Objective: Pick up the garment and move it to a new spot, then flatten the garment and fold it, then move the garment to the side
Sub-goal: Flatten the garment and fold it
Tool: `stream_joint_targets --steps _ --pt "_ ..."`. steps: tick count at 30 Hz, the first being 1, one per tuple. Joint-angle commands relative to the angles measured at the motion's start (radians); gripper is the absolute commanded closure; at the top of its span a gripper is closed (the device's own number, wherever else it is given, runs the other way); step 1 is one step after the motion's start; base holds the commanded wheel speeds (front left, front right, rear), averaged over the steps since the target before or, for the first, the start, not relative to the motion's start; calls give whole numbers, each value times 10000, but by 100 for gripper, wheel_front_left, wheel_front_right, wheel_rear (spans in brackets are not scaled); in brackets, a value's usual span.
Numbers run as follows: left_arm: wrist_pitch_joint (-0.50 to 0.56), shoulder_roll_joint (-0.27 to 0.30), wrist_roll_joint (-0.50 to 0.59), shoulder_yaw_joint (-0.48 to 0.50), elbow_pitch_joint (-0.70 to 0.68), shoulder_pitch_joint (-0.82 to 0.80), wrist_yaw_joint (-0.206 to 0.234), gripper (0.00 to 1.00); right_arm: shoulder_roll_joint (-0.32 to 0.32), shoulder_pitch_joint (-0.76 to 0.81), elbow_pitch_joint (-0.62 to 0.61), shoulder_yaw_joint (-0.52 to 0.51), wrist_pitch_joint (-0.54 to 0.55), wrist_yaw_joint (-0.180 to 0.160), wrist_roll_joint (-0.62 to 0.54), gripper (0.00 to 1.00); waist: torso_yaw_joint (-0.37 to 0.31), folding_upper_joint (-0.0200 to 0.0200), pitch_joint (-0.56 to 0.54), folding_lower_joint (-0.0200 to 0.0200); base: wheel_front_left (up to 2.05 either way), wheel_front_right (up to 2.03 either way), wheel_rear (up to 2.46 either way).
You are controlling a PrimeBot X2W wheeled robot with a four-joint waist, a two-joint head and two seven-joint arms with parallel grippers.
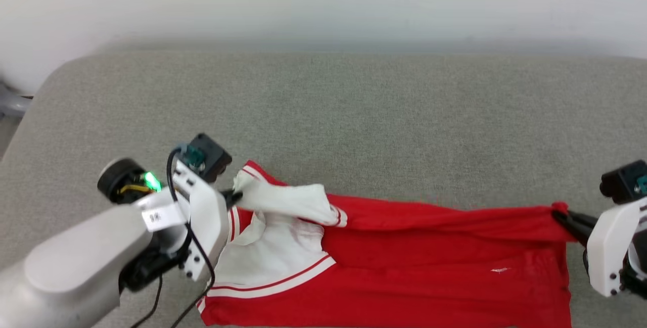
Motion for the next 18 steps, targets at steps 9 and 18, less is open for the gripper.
stream_joint_targets --steps 9,18 --pt "-140 543 -242 -95 -640 1749 670 100 4 1519 -431 -550 -95 -9 151 100 56 -1 -377 2 0 0 0" --pt "-326 402 -394 -134 -493 2870 887 100 268 2678 -769 -1110 -40 -9 120 100 20 -1 -251 2 0 0 0"
